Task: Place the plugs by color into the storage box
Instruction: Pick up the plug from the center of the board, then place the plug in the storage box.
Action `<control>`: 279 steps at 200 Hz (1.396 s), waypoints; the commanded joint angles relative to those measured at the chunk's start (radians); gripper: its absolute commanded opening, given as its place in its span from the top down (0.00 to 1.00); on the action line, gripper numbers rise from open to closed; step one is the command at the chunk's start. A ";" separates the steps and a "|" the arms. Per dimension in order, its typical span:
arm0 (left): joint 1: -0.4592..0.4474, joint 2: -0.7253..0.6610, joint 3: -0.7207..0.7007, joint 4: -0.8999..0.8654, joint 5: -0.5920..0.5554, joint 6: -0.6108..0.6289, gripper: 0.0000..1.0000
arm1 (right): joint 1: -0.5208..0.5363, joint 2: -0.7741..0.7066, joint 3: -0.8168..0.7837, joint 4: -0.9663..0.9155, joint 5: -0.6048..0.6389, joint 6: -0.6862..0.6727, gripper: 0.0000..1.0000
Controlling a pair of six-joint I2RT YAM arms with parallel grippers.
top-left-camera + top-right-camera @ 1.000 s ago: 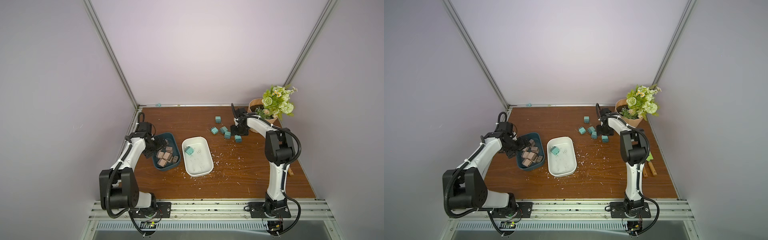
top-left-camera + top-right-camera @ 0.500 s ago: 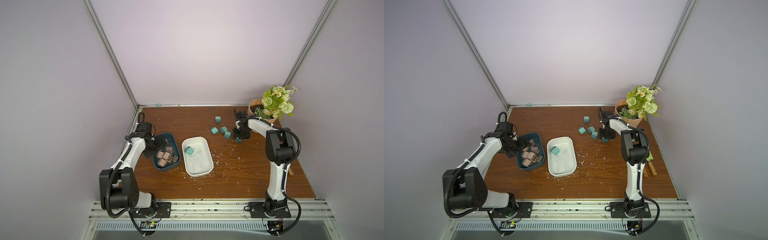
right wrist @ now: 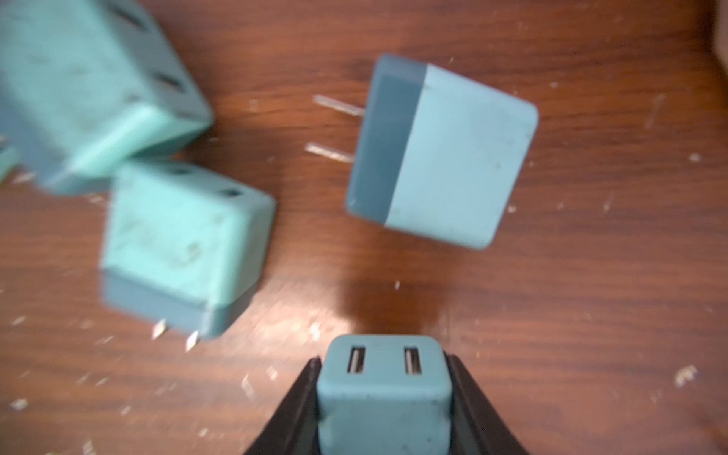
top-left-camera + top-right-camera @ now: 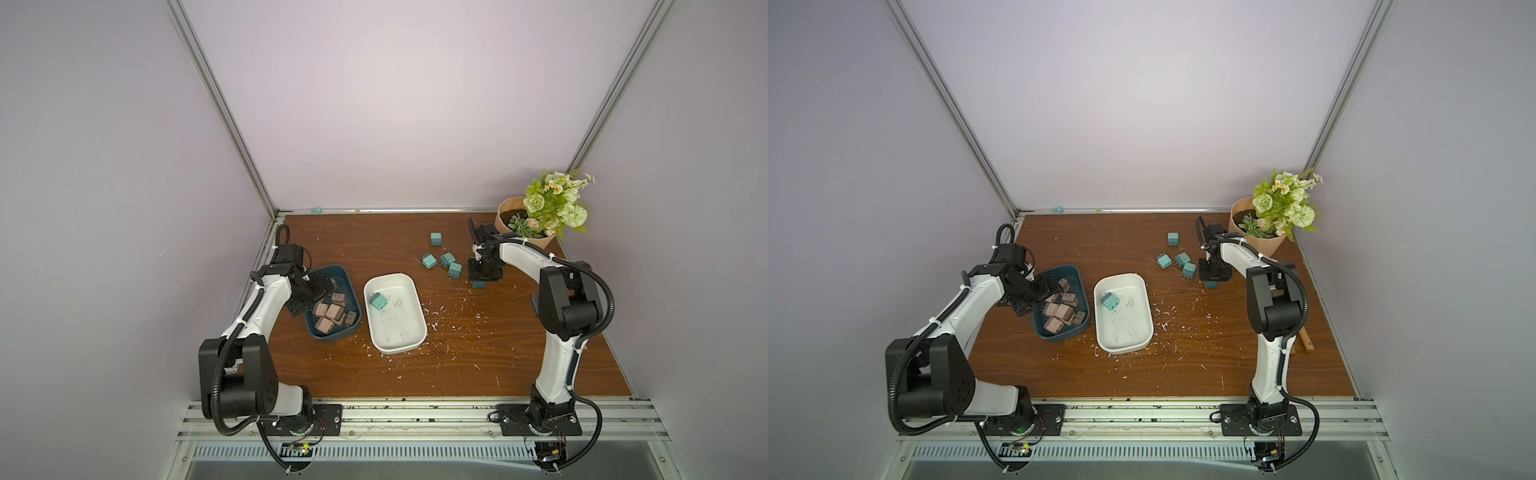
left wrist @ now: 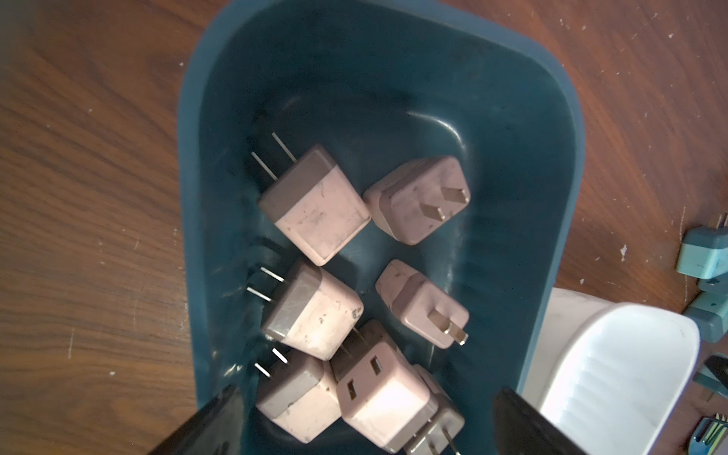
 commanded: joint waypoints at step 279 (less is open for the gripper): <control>-0.006 -0.066 -0.070 -0.002 -0.024 -0.041 0.00 | 0.618 0.243 0.391 -0.125 -0.076 0.096 0.45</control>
